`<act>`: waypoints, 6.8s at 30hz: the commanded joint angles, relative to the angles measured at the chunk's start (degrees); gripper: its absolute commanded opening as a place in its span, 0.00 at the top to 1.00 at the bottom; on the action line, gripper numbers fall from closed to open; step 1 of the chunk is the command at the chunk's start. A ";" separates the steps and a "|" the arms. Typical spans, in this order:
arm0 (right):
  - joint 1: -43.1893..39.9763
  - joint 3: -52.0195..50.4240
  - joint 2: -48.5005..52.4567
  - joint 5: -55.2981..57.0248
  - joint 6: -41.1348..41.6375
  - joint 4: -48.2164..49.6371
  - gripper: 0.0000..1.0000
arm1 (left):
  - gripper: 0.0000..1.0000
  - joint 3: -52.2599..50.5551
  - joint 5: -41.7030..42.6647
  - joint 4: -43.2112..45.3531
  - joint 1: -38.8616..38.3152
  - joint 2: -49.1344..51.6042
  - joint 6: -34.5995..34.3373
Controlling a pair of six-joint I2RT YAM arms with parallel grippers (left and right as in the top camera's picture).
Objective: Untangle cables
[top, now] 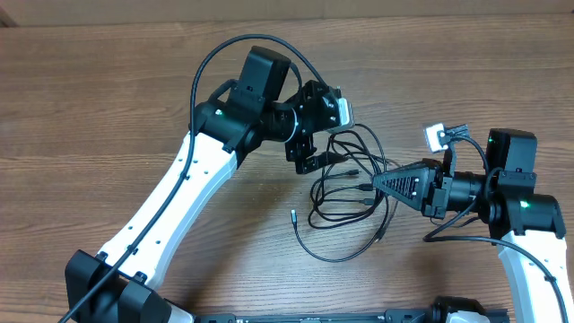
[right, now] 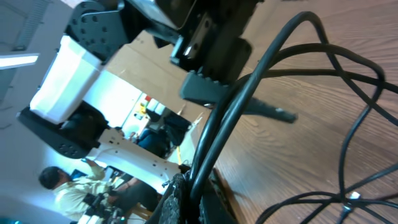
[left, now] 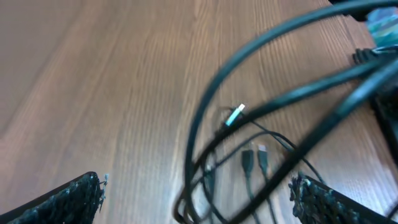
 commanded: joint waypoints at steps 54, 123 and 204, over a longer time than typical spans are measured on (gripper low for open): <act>-0.09 0.72 -0.74 -5.77 -0.17 -2.78 0.96 | 0.96 0.57 6.08 15.65 -4.26 6.82 -10.21; -0.15 0.72 -0.74 79.97 6.58 16.92 0.00 | 0.96 0.57 -16.09 -4.48 -10.47 -14.08 -51.06; -0.15 0.72 -0.74 23.58 69.94 23.17 0.48 | 0.96 0.50 -12.94 -0.79 -10.56 -4.81 -50.10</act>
